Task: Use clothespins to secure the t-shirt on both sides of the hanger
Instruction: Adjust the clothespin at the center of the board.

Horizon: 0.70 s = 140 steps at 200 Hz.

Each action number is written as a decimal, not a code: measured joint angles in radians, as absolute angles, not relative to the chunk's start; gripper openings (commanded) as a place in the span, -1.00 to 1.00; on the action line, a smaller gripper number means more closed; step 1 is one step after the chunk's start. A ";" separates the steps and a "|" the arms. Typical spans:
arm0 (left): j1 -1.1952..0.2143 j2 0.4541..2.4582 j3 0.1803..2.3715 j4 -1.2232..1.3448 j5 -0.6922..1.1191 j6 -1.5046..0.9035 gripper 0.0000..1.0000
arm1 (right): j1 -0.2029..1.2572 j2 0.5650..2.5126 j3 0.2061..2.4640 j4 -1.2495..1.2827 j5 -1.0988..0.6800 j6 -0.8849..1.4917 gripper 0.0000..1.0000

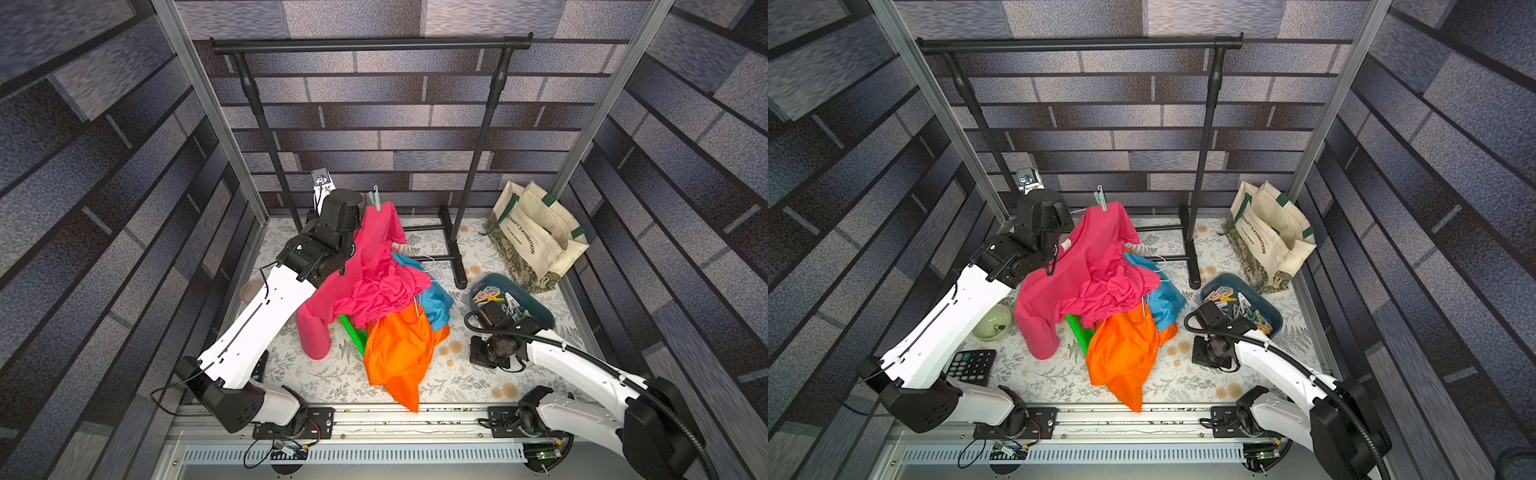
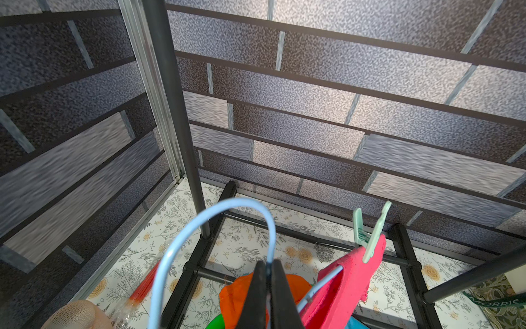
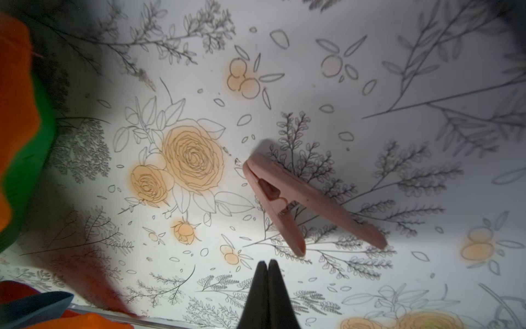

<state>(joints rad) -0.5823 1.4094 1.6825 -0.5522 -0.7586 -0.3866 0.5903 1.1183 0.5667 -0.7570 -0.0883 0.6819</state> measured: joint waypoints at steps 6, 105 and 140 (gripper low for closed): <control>-0.582 1.409 1.682 -0.552 -0.758 -0.387 -1.00 | 0.594 1.130 0.562 -0.750 -0.088 0.686 -1.00; -0.579 1.413 1.681 -0.545 -0.735 -0.389 -1.00 | 0.445 1.234 0.569 -0.723 -0.041 0.706 -1.00; -0.572 1.413 1.665 -0.538 -0.732 -0.394 -1.00 | 0.327 1.291 0.610 -0.698 -0.008 0.647 -1.00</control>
